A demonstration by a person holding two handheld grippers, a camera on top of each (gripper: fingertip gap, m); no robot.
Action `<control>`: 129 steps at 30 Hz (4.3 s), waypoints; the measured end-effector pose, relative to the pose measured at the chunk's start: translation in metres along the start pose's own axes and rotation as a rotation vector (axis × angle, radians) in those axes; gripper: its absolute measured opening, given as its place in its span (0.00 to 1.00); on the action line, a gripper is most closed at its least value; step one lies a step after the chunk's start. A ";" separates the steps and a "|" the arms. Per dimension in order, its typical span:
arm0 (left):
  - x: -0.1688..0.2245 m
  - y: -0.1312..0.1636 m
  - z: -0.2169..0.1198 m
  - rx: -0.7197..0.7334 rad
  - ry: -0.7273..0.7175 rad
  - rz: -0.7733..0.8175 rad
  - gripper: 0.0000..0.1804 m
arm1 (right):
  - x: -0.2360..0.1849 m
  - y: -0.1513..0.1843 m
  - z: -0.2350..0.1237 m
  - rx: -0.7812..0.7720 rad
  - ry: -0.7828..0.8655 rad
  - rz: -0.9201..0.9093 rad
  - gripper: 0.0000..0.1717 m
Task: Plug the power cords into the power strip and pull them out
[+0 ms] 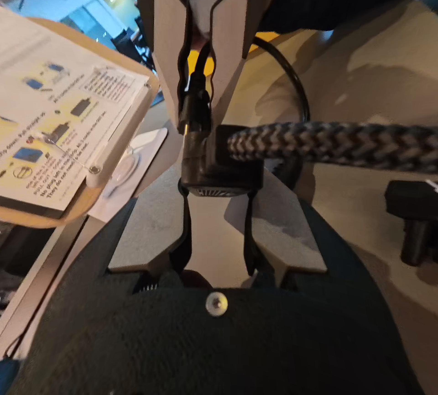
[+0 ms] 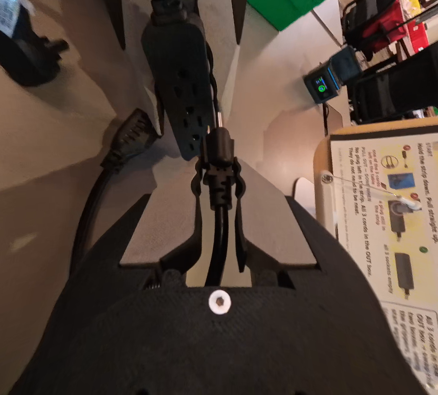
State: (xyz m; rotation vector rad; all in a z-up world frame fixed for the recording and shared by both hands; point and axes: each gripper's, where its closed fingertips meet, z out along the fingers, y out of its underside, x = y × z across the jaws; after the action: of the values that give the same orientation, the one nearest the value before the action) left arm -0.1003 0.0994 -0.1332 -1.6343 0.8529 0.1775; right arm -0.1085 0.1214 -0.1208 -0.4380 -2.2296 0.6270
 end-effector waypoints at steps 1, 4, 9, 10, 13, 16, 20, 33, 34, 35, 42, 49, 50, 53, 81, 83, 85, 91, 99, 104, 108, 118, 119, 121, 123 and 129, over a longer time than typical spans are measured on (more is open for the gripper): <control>0.000 -0.004 -0.002 0.028 -0.007 0.024 0.26 | -0.002 -0.005 -0.002 0.026 -0.014 0.009 0.13; -0.005 -0.016 -0.012 0.142 -0.037 0.098 0.26 | 0.000 -0.017 -0.012 0.105 -0.014 0.032 0.13; -0.006 -0.037 -0.026 0.324 0.009 0.008 0.26 | 0.004 -0.032 -0.028 0.205 -0.007 0.063 0.13; -0.006 -0.041 -0.029 0.362 0.031 -0.031 0.26 | 0.005 -0.035 -0.031 0.230 -0.006 0.071 0.13; -0.004 -0.055 -0.042 0.474 0.105 -0.129 0.26 | 0.010 -0.045 -0.045 0.312 -0.010 0.105 0.13; 0.000 -0.067 -0.054 0.561 0.181 -0.184 0.26 | 0.015 -0.052 -0.058 0.383 -0.010 0.139 0.12; 0.010 -0.074 -0.060 0.588 0.241 -0.166 0.26 | 0.017 -0.053 -0.064 0.410 -0.009 0.157 0.12; 0.034 -0.074 -0.053 0.495 0.285 -0.010 0.26 | 0.007 -0.061 -0.061 0.418 -0.043 0.136 0.12; 0.035 -0.072 -0.051 0.487 0.284 -0.008 0.26 | 0.007 -0.061 -0.061 0.417 -0.046 0.136 0.12; 0.034 -0.071 -0.050 0.477 0.283 -0.008 0.26 | 0.006 -0.061 -0.060 0.416 -0.049 0.136 0.12; -0.008 -0.031 -0.029 0.206 0.080 -0.123 0.26 | 0.005 -0.045 -0.042 0.246 -0.022 0.137 0.12; -0.009 -0.001 -0.006 -0.071 0.063 -0.255 0.26 | -0.013 -0.031 -0.013 0.046 -0.053 0.102 0.12; -0.006 0.000 -0.004 -0.096 0.083 -0.290 0.26 | -0.014 -0.030 -0.012 0.029 -0.065 0.113 0.12; 0.003 0.000 -0.001 -0.169 0.146 -0.387 0.26 | -0.019 -0.025 -0.010 -0.007 -0.116 0.160 0.12; 0.021 0.008 0.016 -0.440 0.457 -0.465 0.25 | -0.024 -0.005 -0.010 0.036 -0.275 0.353 0.12; 0.024 0.006 0.018 -0.469 0.478 -0.432 0.25 | -0.026 0.001 -0.014 -0.070 -0.247 0.270 0.12; 0.027 0.005 0.021 -0.495 0.478 -0.372 0.26 | -0.028 0.004 -0.022 -0.118 -0.229 0.240 0.12; 0.007 -0.017 0.033 -0.313 0.397 -0.561 0.29 | -0.017 0.011 -0.026 -0.029 -0.224 0.344 0.12; -0.011 -0.028 0.020 -0.047 0.287 -0.526 0.26 | -0.019 0.013 -0.023 0.085 -0.284 0.414 0.12; 0.000 -0.002 0.018 -0.125 0.306 -0.440 0.30 | -0.006 0.009 -0.031 0.192 -0.293 0.501 0.12; -0.001 0.001 0.021 -0.163 0.296 -0.413 0.29 | -0.014 0.015 -0.021 0.108 -0.268 0.428 0.12; 0.005 -0.026 0.010 -0.337 0.501 -0.595 0.26 | -0.015 0.007 -0.031 0.105 -0.241 0.360 0.12; 0.003 -0.025 0.009 -0.384 0.514 -0.596 0.26 | -0.016 0.008 -0.031 0.097 -0.244 0.362 0.12; 0.000 -0.021 0.010 -0.465 0.517 -0.588 0.26 | -0.017 0.009 -0.031 0.087 -0.250 0.365 0.12; -0.003 -0.017 0.011 -0.520 0.511 -0.589 0.27 | -0.018 0.010 -0.030 0.080 -0.257 0.372 0.12; -0.004 -0.017 0.014 -0.545 0.514 -0.664 0.28 | -0.019 0.015 -0.028 0.067 -0.285 0.413 0.12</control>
State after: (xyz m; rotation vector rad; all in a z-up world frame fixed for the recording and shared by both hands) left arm -0.0882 0.1138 -0.1214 -2.4492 0.6080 -0.5419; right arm -0.0729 0.1327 -0.1241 -0.8306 -2.3922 1.0314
